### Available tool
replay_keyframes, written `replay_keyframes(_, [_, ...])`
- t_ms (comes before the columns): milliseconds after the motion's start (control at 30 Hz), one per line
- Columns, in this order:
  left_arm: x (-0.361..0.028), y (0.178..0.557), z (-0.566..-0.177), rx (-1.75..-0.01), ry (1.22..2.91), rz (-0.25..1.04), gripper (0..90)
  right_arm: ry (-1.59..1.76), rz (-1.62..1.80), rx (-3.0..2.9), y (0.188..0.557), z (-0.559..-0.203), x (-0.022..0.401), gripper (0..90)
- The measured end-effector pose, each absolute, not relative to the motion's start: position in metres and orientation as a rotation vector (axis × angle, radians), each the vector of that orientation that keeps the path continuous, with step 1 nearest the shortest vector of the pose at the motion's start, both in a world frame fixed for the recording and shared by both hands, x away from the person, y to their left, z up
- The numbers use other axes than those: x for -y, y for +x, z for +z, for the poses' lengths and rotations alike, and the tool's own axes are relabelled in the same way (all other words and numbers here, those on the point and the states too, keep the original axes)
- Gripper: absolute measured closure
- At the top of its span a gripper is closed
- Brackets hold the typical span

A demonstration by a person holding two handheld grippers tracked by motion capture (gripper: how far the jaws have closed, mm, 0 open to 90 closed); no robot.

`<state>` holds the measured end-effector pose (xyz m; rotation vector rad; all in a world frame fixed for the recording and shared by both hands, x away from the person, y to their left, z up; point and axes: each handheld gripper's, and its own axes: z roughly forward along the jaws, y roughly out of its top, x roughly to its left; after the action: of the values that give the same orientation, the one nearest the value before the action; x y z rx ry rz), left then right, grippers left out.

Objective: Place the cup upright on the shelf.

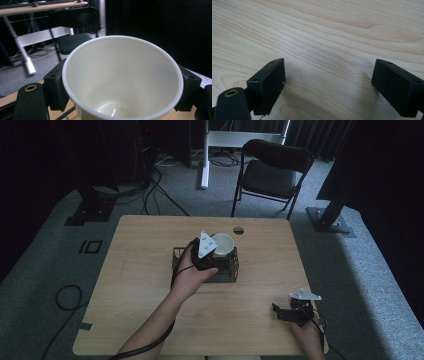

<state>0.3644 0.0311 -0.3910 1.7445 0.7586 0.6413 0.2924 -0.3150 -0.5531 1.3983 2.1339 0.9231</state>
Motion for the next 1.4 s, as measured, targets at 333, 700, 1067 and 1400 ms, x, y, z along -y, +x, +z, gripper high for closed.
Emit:
replay_keyframes(333, [-0.038,0.382,-0.415,-0.858,1.693,0.672,20.6,1.397,0.923,-2.134,0.292,-0.553,0.315,11.3])
replay_keyframes(700, [-0.039,0.395,-0.442,-1.064,1.692,0.685,20.6,1.397,0.922,-2.135,0.292,-0.553,0.315,11.3])
replay_keyframes(1067, [-0.039,0.399,-0.462,-1.092,1.69,0.714,20.6,1.397,0.922,-2.135,0.292,-0.553,0.315,11.3])
replay_keyframes(1400, [-0.036,0.401,-0.474,-1.087,1.71,0.711,20.5,1.398,0.922,-2.135,0.292,-0.553,0.315,11.3])
